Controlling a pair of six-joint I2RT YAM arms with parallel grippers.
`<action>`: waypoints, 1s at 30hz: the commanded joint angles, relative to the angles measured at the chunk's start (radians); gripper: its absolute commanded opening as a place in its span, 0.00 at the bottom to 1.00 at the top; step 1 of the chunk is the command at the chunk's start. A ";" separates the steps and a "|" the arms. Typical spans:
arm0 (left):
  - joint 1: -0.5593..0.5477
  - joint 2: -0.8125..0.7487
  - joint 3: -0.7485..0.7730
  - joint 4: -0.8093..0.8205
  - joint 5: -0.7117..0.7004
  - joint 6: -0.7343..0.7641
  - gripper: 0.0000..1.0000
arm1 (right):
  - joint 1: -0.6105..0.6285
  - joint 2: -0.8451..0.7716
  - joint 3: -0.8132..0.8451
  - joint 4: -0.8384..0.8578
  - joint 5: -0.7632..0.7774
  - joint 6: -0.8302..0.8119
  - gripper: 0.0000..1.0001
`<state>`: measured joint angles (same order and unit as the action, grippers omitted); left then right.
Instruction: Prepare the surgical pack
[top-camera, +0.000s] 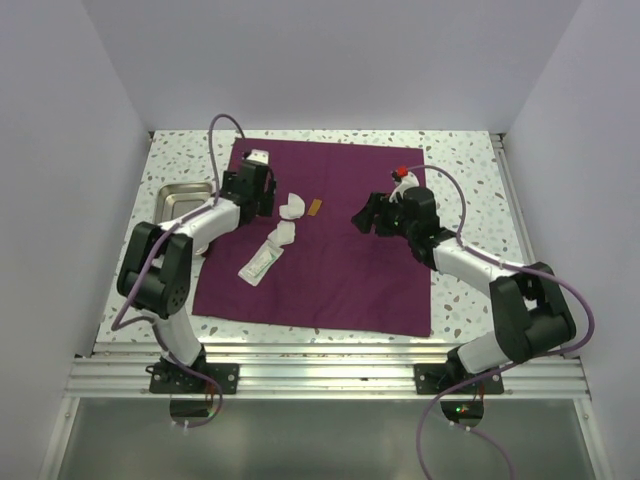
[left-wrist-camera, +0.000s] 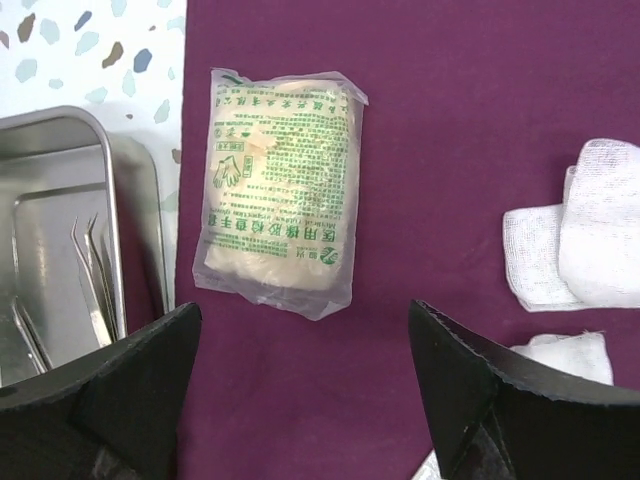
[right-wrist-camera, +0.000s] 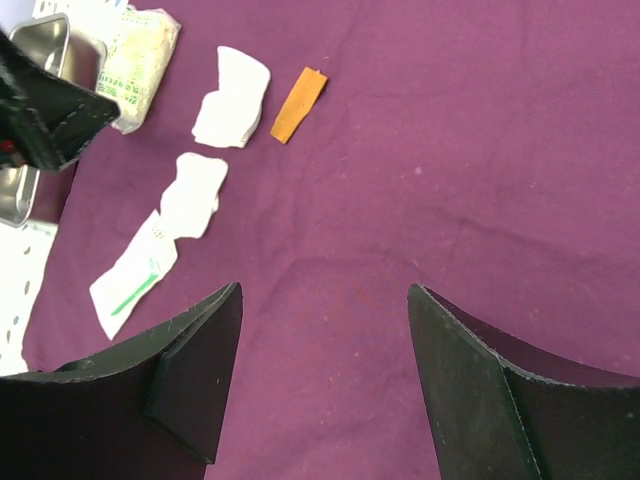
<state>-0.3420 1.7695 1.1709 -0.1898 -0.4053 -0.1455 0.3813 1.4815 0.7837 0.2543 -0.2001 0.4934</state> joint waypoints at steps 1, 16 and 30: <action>-0.032 0.057 0.055 0.052 -0.116 0.067 0.86 | 0.004 -0.018 -0.004 0.033 0.007 -0.012 0.70; -0.049 0.188 0.115 0.067 -0.156 0.113 0.57 | 0.004 -0.010 -0.014 0.046 0.004 -0.009 0.70; -0.049 0.263 0.147 0.061 -0.194 0.107 0.26 | 0.004 -0.012 -0.024 0.049 0.002 -0.010 0.70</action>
<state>-0.3878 2.0205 1.2858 -0.1719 -0.5648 -0.0418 0.3813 1.4818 0.7685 0.2630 -0.2008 0.4938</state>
